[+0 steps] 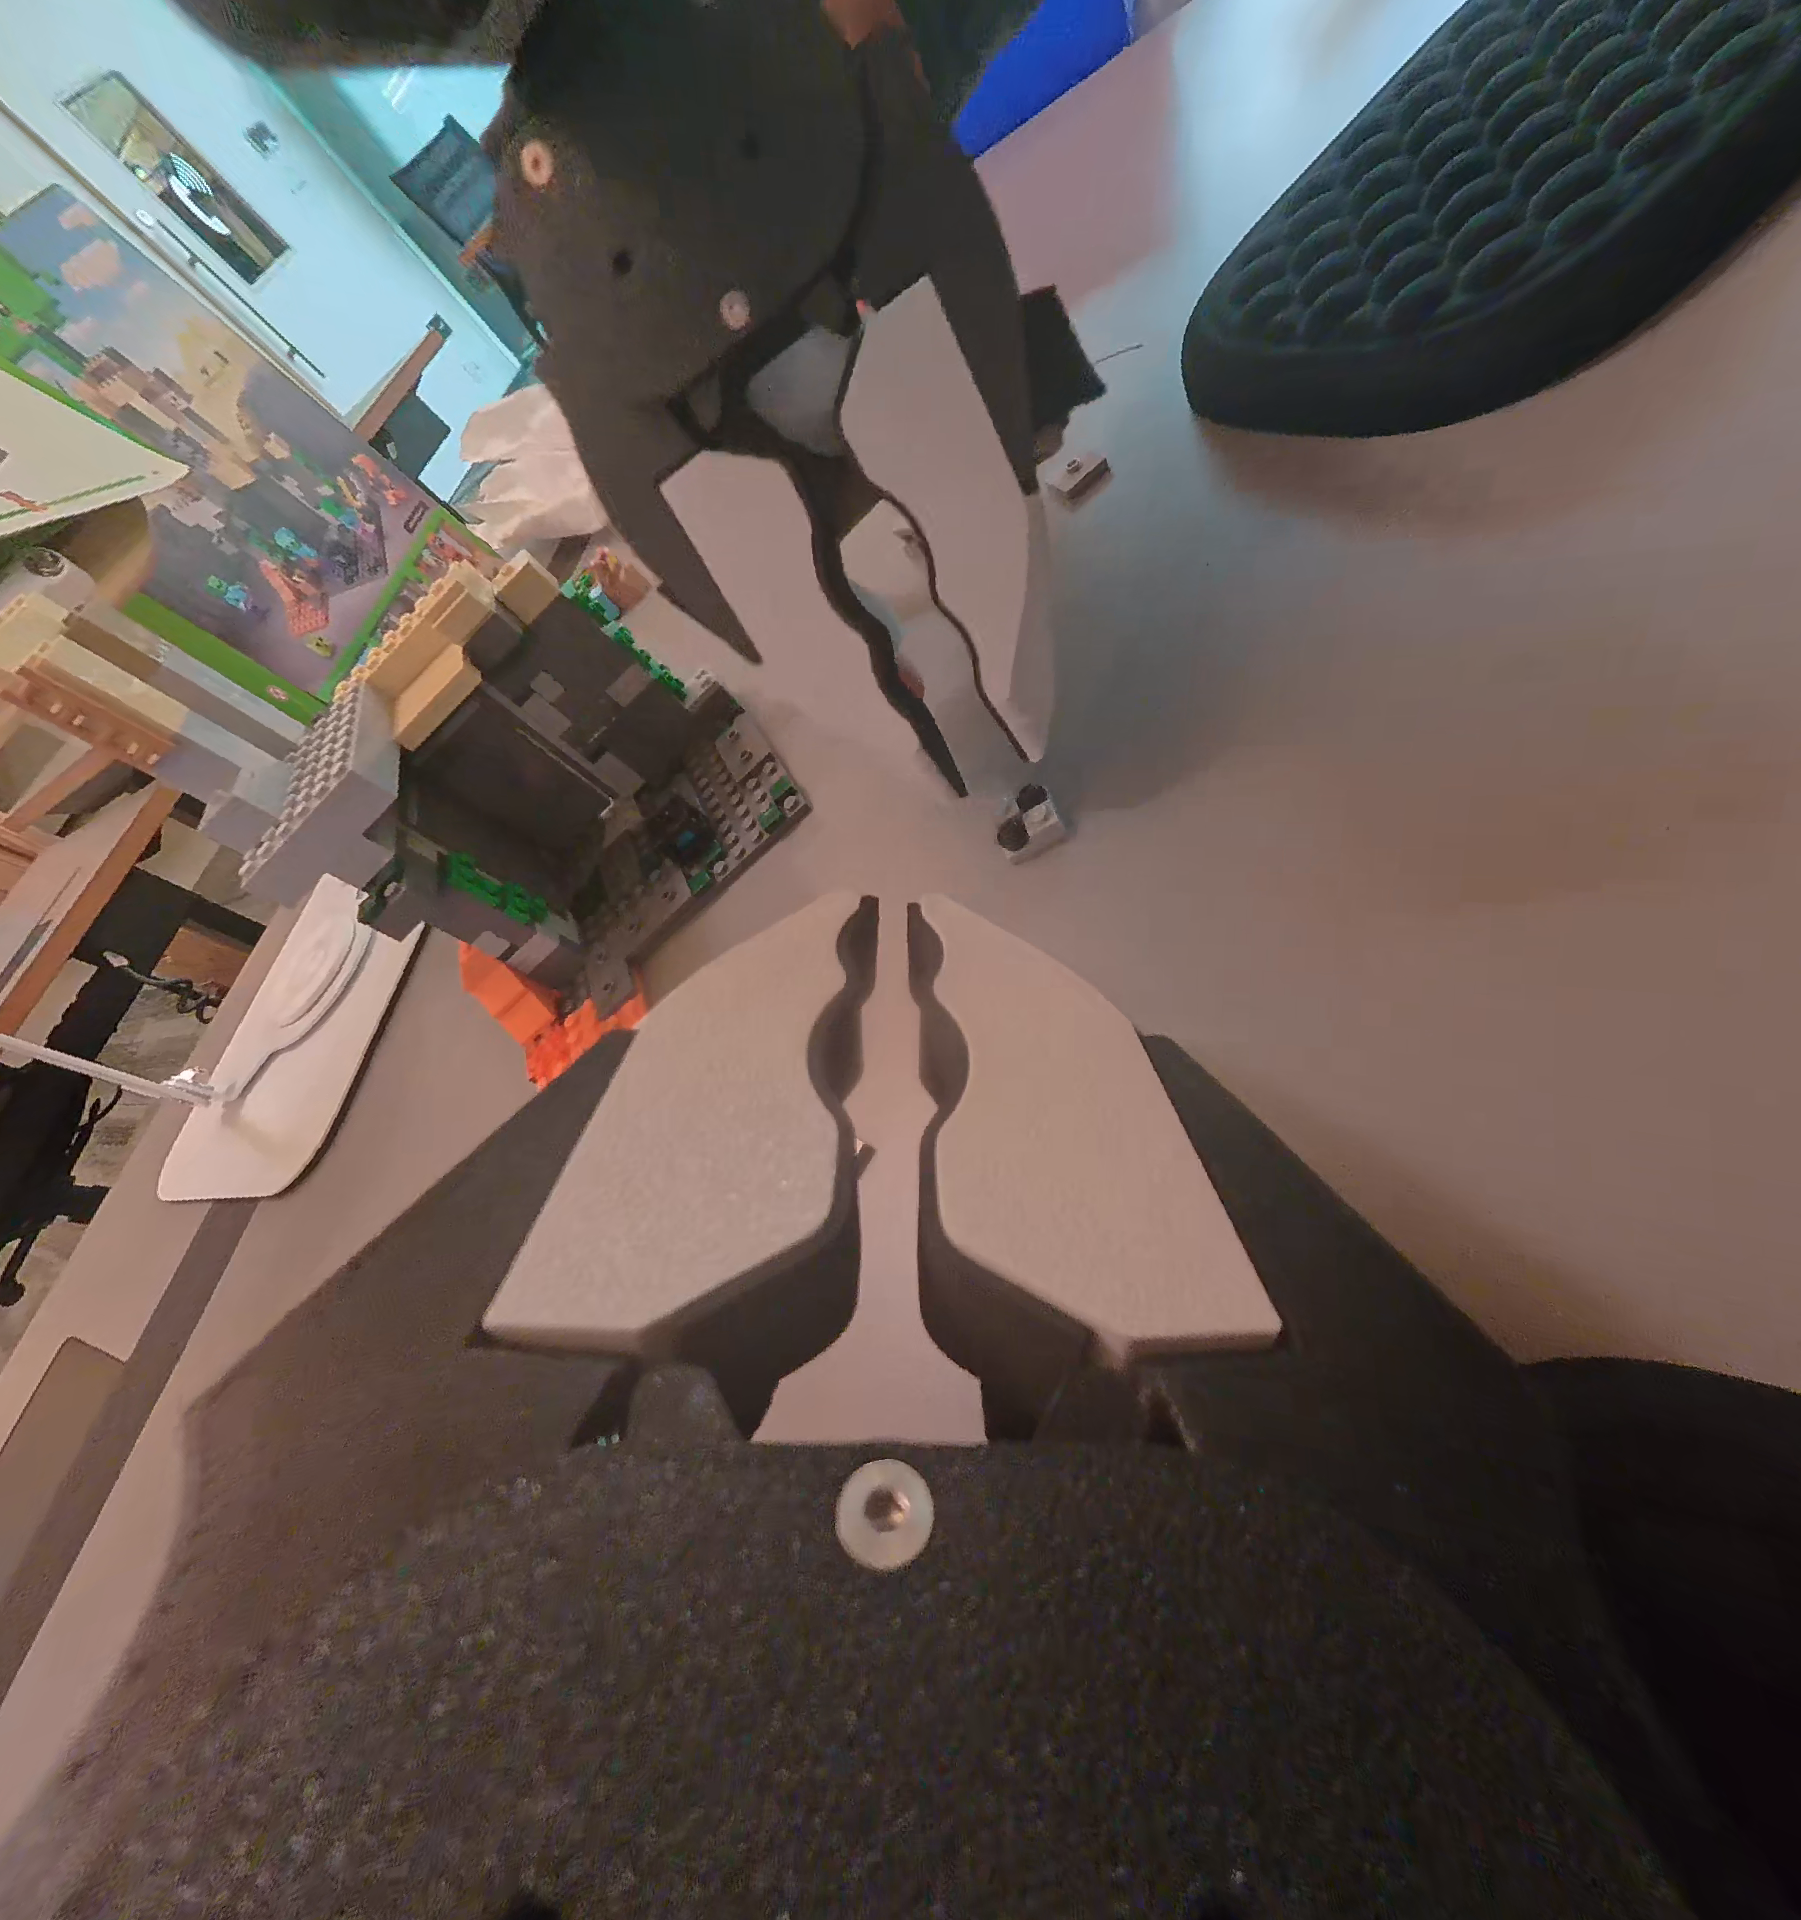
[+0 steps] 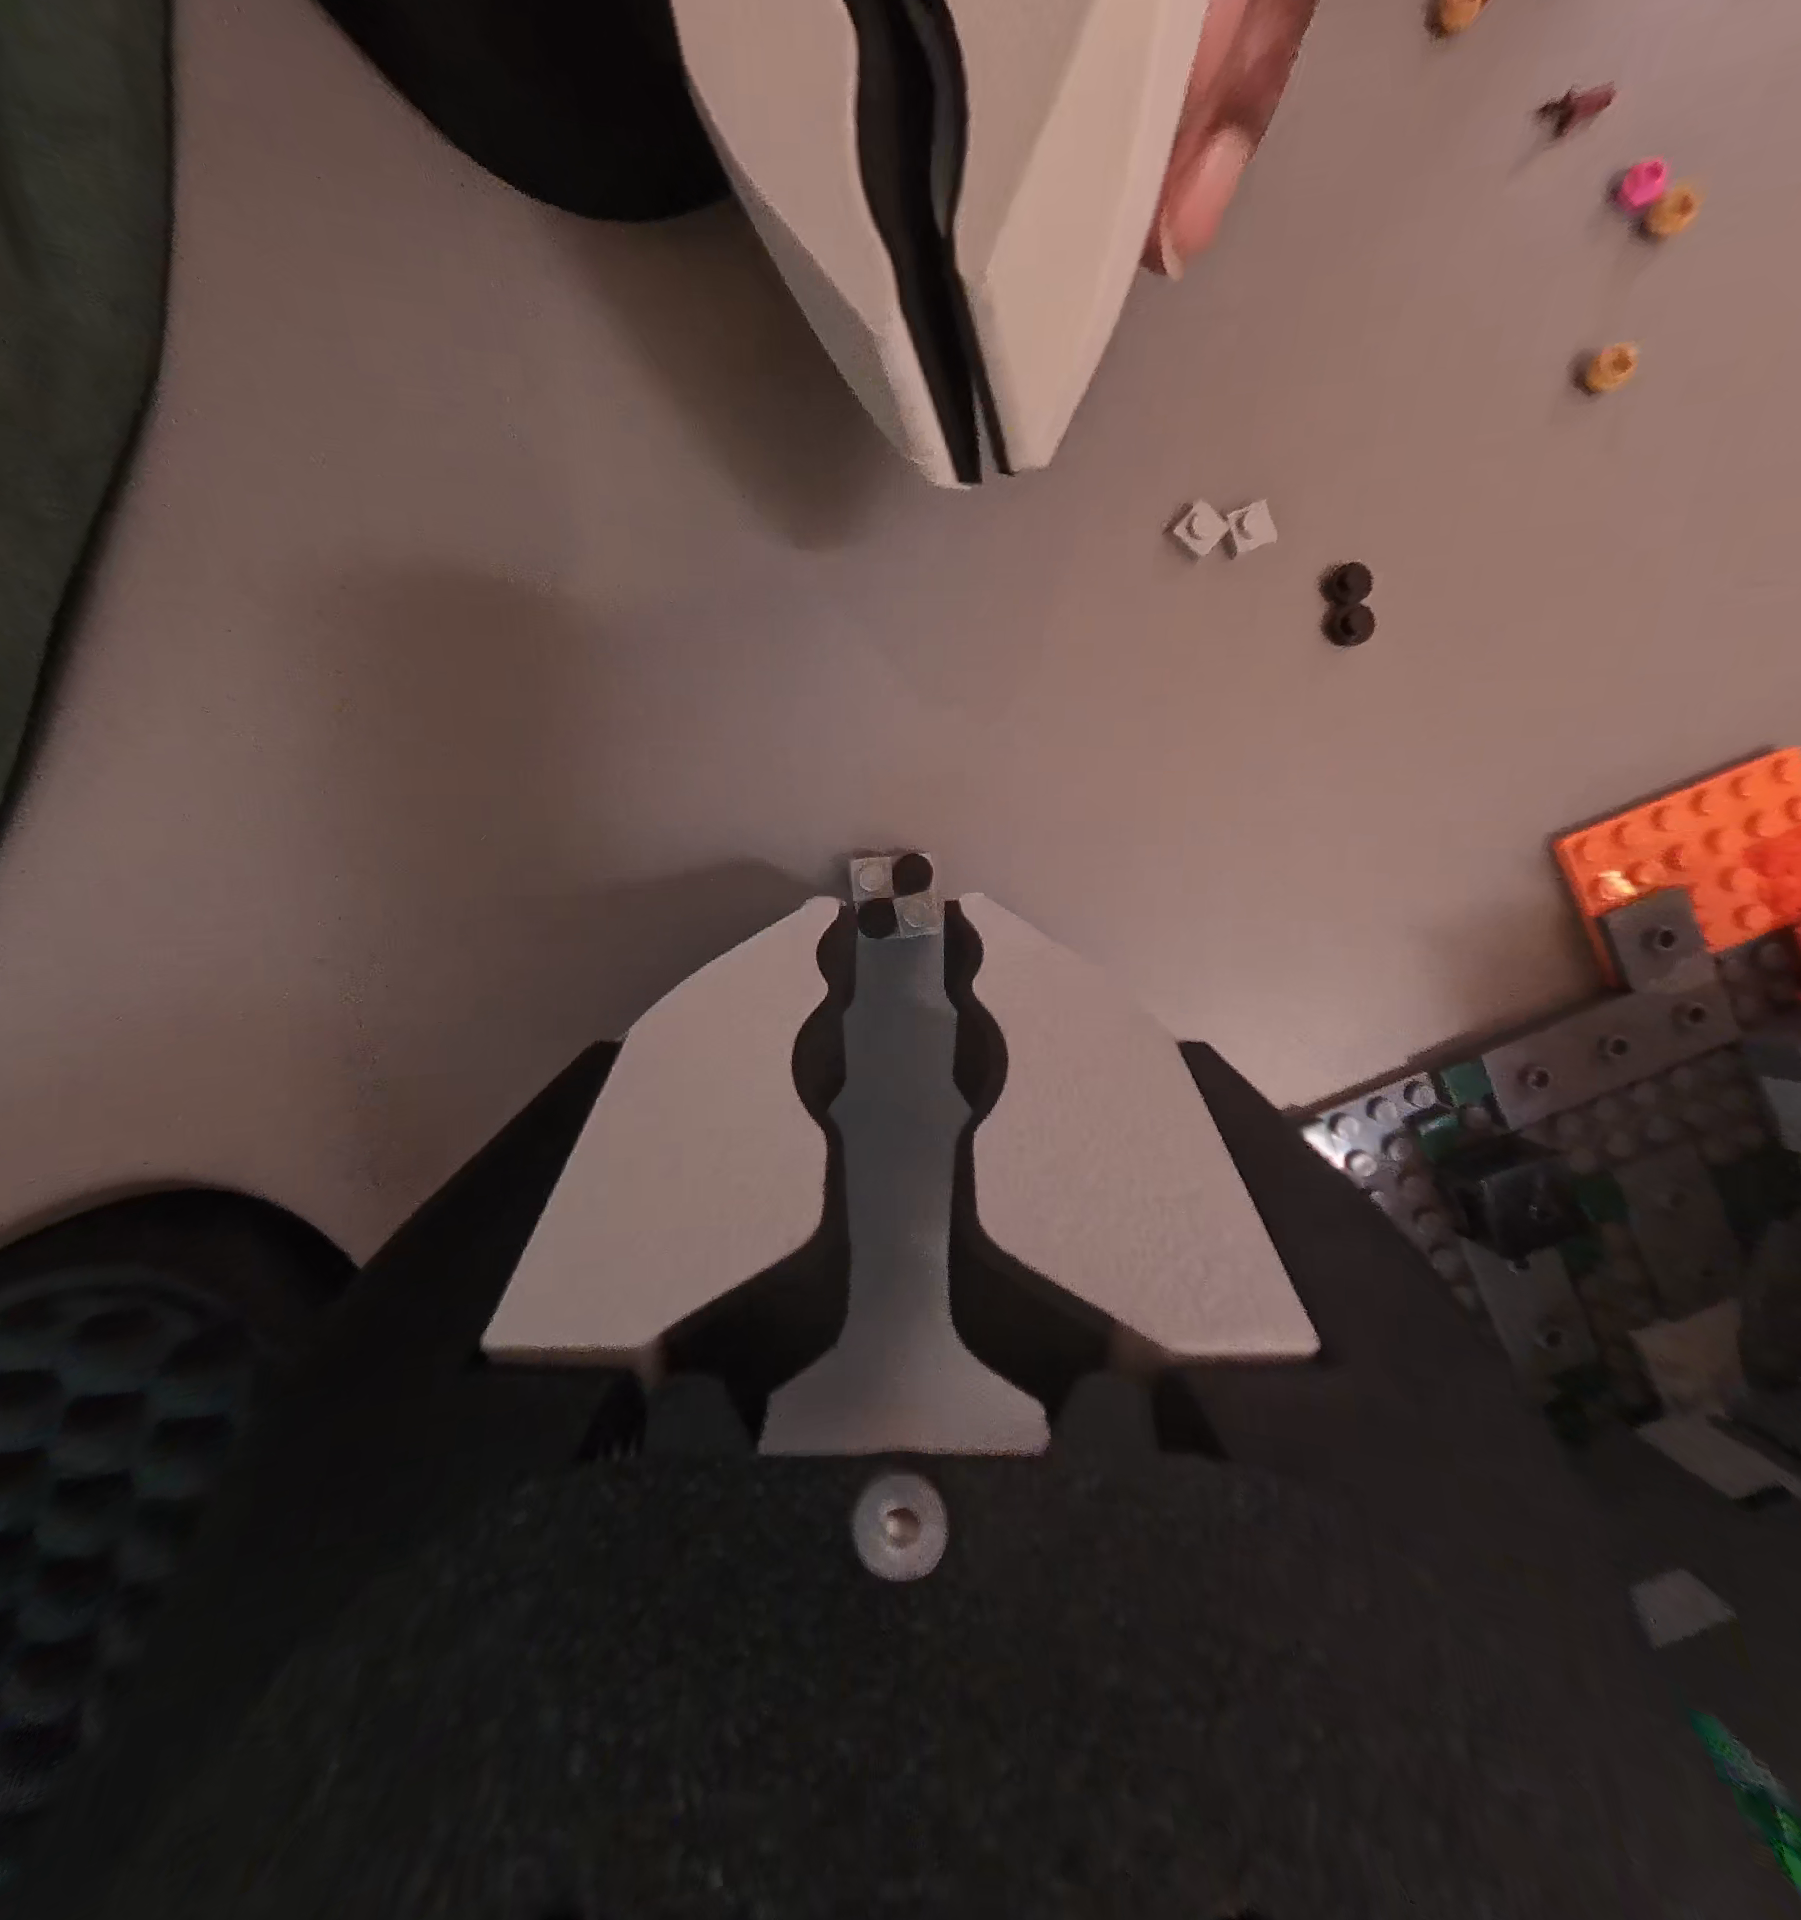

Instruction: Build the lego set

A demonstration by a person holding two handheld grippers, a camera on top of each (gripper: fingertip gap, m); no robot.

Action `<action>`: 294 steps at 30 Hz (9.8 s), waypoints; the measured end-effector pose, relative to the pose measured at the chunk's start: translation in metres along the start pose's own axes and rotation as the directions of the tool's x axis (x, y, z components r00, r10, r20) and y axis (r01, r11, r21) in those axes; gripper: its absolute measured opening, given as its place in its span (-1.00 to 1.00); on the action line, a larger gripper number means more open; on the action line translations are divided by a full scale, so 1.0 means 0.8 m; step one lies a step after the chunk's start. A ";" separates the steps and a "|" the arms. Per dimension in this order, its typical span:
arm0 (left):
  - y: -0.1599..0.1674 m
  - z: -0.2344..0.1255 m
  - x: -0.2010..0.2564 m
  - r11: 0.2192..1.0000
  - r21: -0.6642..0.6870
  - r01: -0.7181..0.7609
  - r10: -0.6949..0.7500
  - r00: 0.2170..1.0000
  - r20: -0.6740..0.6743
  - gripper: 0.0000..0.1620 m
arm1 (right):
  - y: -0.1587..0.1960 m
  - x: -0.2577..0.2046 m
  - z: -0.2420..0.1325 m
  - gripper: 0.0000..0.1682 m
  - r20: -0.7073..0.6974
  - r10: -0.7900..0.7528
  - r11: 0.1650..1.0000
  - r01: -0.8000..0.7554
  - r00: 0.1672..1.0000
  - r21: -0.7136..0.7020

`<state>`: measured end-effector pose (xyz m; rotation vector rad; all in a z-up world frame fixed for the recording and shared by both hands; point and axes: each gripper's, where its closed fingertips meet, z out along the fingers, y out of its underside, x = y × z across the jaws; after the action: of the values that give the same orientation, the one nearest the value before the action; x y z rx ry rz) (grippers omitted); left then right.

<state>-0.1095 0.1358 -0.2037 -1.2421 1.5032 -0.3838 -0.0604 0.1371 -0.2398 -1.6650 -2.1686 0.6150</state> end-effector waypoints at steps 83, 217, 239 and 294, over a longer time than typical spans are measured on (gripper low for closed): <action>0.011 0.009 0.019 0.996 -0.066 -0.059 0.055 0.997 -0.059 -0.95 | -0.020 -0.003 0.006 -0.69 -0.008 0.058 0.987 -0.058 0.998 -0.151; 0.013 -0.024 -0.040 0.923 0.096 0.373 -0.370 0.928 -0.047 -0.80 | -0.048 0.111 0.055 -0.85 -0.062 0.069 0.991 -0.075 0.996 -0.108; 0.009 -0.021 -0.037 0.909 0.100 0.406 -0.400 0.914 -0.069 -0.80 | -0.120 0.051 -0.030 -0.92 -0.055 -0.086 0.996 0.087 0.995 0.013; -0.037 -0.036 -0.048 0.840 0.140 0.524 -0.506 0.850 -0.147 -0.80 | -0.140 0.033 -0.072 -0.67 -0.645 -0.389 0.831 0.552 0.658 0.062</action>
<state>-0.1254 0.1456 -0.1502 -1.4942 1.1662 -0.9335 -0.1294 0.1452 -0.1319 -0.9002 -1.8133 0.1439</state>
